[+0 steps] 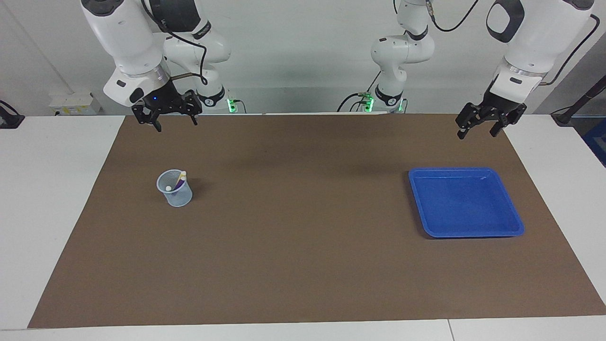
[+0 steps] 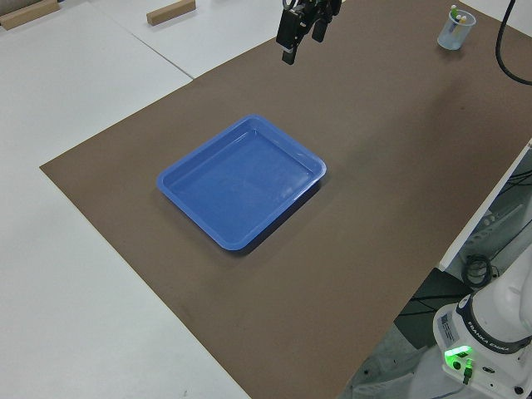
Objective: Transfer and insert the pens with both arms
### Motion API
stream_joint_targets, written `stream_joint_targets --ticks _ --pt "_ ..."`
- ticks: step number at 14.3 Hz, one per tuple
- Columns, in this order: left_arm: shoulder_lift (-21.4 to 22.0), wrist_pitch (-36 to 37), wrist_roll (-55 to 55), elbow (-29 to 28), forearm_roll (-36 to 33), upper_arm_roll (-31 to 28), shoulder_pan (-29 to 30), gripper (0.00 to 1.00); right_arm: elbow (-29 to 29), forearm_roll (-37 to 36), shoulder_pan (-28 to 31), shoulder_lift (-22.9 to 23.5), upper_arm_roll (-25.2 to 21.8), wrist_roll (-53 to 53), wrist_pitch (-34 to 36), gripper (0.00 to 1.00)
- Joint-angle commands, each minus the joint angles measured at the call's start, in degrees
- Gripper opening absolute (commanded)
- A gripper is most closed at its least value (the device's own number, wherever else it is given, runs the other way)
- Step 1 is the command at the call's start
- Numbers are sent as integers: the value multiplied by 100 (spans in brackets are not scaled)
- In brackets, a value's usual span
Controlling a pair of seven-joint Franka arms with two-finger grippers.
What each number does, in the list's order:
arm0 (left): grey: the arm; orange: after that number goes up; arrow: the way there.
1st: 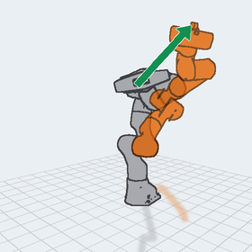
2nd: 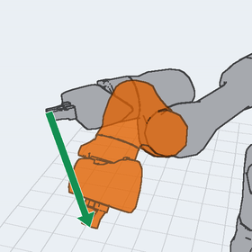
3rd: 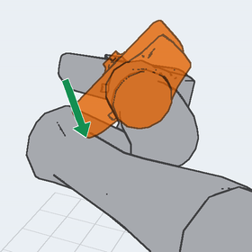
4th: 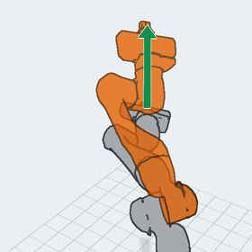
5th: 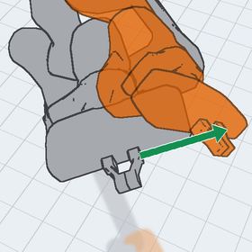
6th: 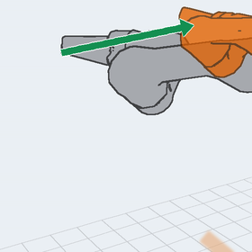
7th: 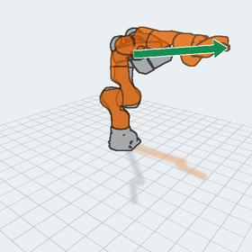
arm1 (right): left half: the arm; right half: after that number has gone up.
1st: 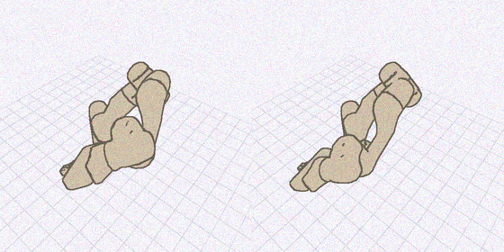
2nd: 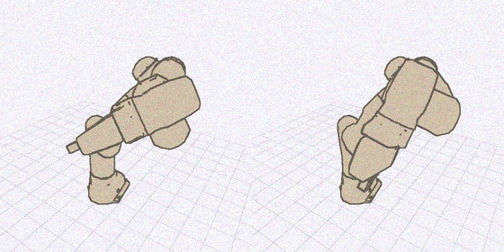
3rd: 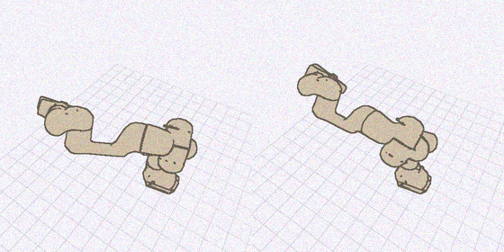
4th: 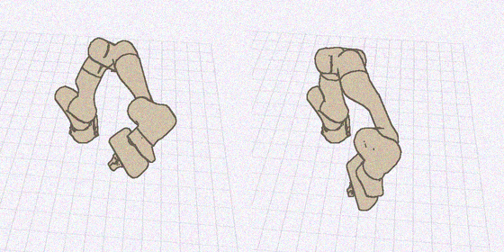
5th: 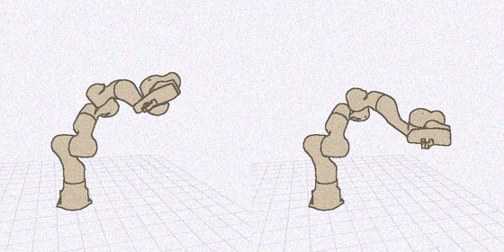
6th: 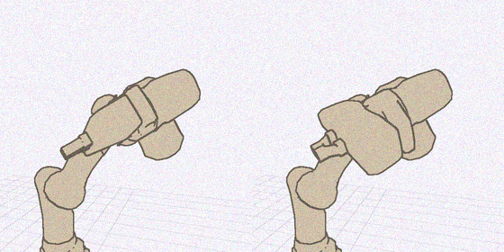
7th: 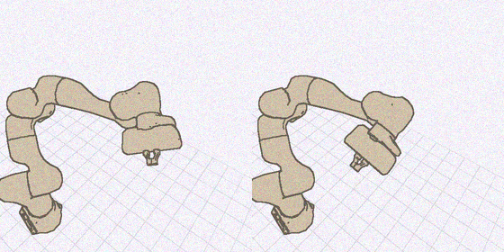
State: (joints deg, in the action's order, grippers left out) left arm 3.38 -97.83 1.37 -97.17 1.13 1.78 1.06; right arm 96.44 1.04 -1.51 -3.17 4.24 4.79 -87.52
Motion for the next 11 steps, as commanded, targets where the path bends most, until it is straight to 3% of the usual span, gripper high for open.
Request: stream_joint_targets --ticks 1,4,11 --pt "-66 72 -66 146 -95 60 70 100 -82 -68 11 18 -28 -136 25 100" --pt "-57 72 -66 137 -95 60 70 100 -274 -51 134 71 -282 -154 94 100" --pt "-57 80 -66 137 -95 51 70 100 -381 -68 160 141 -319 -154 191 100"
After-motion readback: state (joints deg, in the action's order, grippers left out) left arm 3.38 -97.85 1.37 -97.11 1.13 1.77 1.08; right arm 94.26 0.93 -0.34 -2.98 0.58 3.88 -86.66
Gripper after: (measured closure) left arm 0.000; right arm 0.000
